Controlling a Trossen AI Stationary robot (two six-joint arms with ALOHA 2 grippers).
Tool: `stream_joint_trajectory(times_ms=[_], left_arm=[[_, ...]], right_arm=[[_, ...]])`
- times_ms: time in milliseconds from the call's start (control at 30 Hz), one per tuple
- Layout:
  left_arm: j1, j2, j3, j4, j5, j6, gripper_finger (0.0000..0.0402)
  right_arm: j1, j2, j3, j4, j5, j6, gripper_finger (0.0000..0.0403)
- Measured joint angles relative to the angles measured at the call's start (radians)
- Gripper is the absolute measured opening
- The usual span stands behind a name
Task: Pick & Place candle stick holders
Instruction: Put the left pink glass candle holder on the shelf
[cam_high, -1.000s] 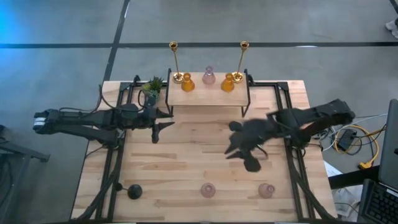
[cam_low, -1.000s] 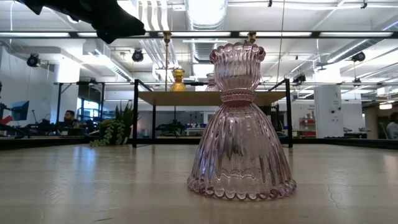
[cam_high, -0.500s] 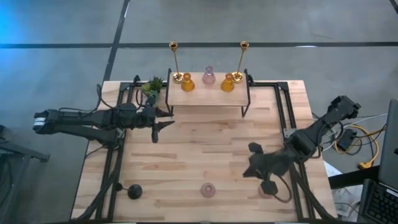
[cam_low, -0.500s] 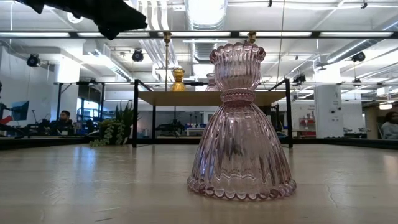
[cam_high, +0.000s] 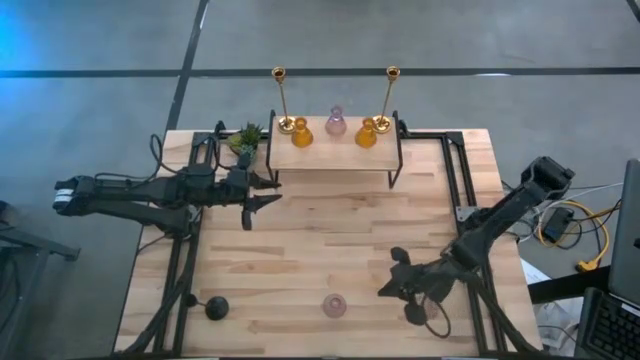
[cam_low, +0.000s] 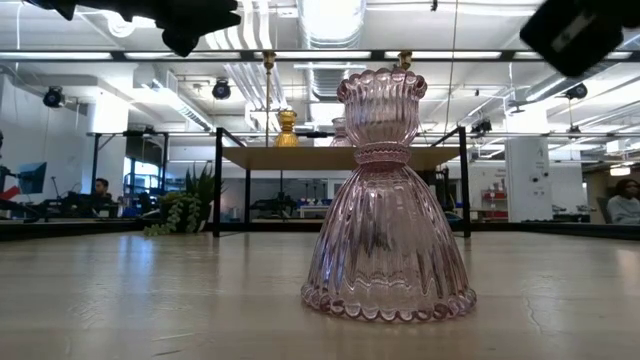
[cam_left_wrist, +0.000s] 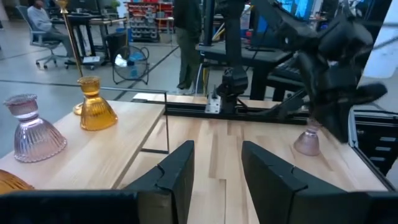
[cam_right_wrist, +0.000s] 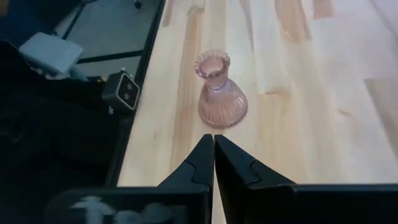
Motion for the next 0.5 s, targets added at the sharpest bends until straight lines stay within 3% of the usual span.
stream_joint_trajectory(times_ms=[167,500], left_arm=[[0.000,0.000,0.000,-0.005,0.006,0.010,0.0138],[0.000,-0.002,0.000,-0.011,0.036,0.010,0.0138]], right_arm=[[-0.015,0.128,-0.032,0.104,-0.001,0.011,0.0040],[-0.039,0.377,0.052,0.228,0.029,-0.055,0.0167]])
